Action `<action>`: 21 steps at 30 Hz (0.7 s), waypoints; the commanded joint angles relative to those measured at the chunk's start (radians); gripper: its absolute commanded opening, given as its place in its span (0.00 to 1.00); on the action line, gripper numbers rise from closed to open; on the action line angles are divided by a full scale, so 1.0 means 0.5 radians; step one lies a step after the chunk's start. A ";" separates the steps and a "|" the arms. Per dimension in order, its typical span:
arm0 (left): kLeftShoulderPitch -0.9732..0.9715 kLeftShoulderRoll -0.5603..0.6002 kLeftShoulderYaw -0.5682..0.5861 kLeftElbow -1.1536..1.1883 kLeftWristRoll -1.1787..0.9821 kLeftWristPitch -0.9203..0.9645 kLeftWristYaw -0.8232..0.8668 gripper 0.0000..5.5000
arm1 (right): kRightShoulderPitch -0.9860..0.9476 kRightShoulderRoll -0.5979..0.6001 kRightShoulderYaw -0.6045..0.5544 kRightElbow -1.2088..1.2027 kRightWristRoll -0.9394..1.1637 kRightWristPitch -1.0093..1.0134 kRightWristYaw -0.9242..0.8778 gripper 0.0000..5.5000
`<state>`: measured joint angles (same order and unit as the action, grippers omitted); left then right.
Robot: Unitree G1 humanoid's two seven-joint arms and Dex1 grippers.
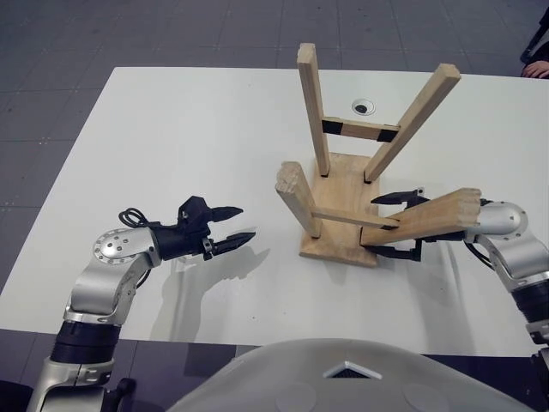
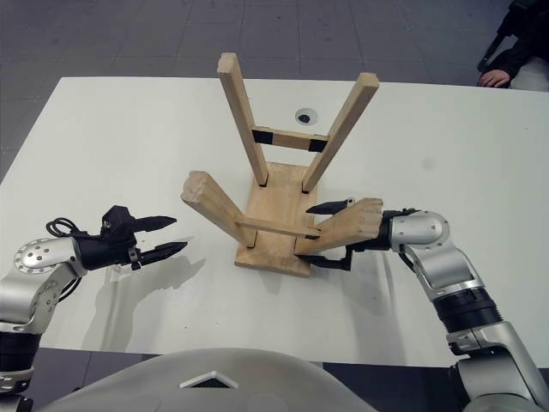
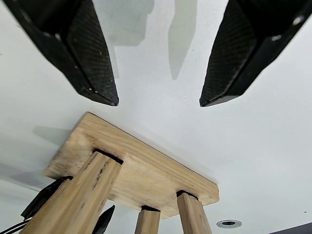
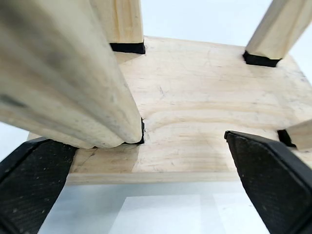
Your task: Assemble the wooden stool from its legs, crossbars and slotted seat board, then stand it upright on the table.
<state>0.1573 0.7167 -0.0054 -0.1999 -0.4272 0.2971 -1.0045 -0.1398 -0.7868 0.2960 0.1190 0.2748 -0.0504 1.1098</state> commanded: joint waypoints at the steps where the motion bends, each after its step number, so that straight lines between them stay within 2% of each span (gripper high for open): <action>1: 0.008 -0.009 0.007 -0.015 0.022 -0.014 0.011 0.56 | 0.038 -0.014 0.019 0.093 -0.224 -0.023 -0.058 0.99; 7: 0.018 -0.017 0.011 -0.015 0.023 -0.016 0.017 0.56 | 0.164 -0.163 -0.115 -0.052 -0.178 -0.038 -0.016 0.99; 14: -0.008 -0.038 0.022 -0.006 0.033 -0.011 0.040 0.56 | 0.733 -0.457 -0.674 -0.552 0.020 0.002 -0.008 0.99; 18: -0.034 -0.060 0.014 0.016 0.051 -0.027 0.046 0.56 | 0.877 -0.468 -0.928 -0.701 0.094 0.060 -0.025 0.99; 21: -0.045 -0.081 0.012 0.027 0.061 -0.032 0.052 0.56 | 0.801 -0.333 -1.138 -0.774 0.187 0.208 -0.261 0.99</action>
<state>0.1518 0.6801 -0.0001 -0.1974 -0.4094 0.2912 -0.9935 0.2967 -0.9902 -0.2055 -0.2395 0.3378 0.0065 1.0569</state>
